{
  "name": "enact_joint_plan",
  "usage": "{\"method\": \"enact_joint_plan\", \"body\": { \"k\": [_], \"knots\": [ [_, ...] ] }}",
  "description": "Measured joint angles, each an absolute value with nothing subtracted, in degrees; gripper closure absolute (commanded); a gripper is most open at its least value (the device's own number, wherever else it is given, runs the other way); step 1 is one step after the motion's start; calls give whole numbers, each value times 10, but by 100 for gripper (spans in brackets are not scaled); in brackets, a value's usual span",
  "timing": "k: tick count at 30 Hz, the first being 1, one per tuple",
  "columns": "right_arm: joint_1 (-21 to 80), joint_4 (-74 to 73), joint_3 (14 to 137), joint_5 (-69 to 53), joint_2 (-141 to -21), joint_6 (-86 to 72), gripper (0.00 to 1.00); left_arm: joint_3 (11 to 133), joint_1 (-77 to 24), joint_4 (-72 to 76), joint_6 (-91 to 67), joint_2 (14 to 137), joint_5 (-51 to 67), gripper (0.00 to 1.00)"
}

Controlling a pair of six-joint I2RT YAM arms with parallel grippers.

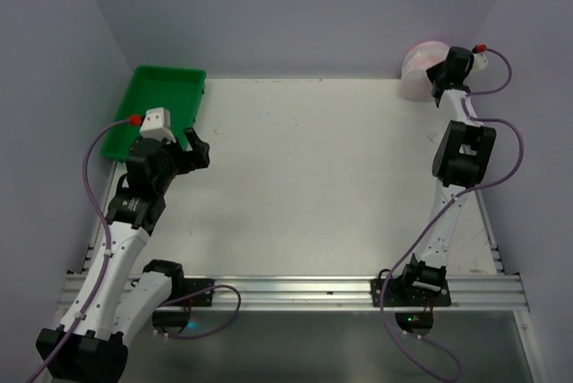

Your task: Unzip the laundry bag and remove the bra

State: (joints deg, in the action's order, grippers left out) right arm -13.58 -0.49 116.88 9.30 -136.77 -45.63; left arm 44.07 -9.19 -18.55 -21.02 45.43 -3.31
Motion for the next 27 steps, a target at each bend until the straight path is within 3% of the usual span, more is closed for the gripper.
{"method": "enact_joint_plan", "body": {
  "k": [5,11,17,26,27],
  "knots": [
    [-136,54,1111,-6,-1356,-455,100,430,-92,-185,-216,454,-30,0],
    [-101,95,964,-109,-1263,-432,100,413,-92,-185,-220,446,-13,0],
    [22,105,817,-210,-1143,-373,100,413,-92,-190,-220,434,7,0],
    [219,0,675,-357,-969,-208,100,380,-92,-195,-214,390,40,0],
    [232,-19,665,-361,-952,-191,95,376,-92,-195,-213,388,43,0]
  ]
}}
